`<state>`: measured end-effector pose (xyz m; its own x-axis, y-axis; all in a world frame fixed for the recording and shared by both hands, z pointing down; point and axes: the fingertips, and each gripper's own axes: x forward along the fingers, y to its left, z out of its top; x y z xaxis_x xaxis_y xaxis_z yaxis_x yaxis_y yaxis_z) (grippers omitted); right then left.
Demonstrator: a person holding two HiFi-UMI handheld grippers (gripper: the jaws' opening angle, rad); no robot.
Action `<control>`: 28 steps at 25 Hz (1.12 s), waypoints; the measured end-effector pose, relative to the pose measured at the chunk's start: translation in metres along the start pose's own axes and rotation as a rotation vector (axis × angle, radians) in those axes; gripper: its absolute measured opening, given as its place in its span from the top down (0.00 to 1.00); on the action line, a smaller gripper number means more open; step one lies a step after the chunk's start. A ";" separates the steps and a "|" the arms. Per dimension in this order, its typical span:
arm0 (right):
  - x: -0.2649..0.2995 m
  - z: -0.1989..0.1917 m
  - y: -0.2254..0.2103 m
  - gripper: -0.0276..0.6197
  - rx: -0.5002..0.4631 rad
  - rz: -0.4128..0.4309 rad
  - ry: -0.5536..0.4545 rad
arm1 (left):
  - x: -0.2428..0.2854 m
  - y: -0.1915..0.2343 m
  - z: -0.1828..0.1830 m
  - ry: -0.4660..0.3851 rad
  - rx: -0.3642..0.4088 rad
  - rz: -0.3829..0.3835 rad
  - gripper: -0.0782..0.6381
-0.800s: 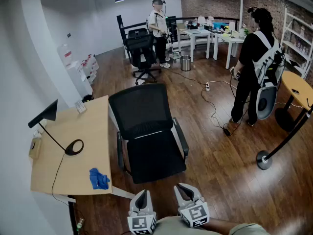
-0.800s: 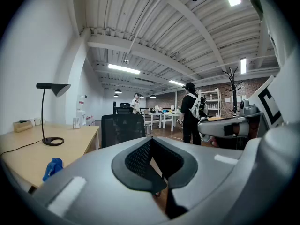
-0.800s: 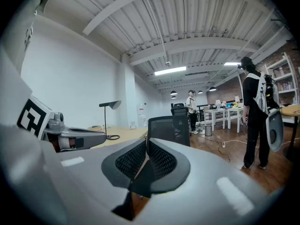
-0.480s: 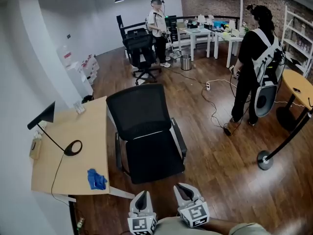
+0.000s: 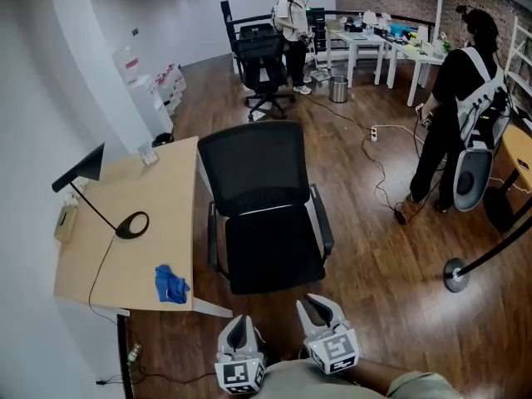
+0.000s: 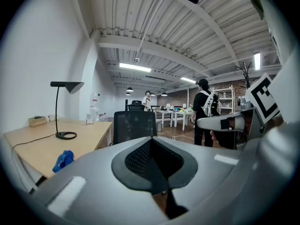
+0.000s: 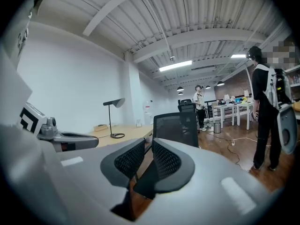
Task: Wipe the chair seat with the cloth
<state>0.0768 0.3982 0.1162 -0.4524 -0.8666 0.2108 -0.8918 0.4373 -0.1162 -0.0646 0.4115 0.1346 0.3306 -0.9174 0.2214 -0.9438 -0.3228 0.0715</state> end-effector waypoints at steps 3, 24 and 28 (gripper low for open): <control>0.032 0.009 0.011 0.88 -0.025 0.014 -0.006 | 0.014 0.029 0.008 -0.020 -0.019 0.006 0.88; 0.340 -0.074 0.275 0.72 -0.271 0.508 0.341 | 0.015 0.365 -0.031 0.065 -0.119 0.380 0.87; 0.370 -0.112 0.313 0.67 -0.309 0.568 0.417 | 0.007 0.395 -0.034 0.062 -0.131 0.412 0.88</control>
<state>-0.3709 0.2411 0.2662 -0.7528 -0.3528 0.5557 -0.4555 0.8887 -0.0528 -0.4352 0.2851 0.1979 -0.0714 -0.9465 0.3146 -0.9908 0.1035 0.0867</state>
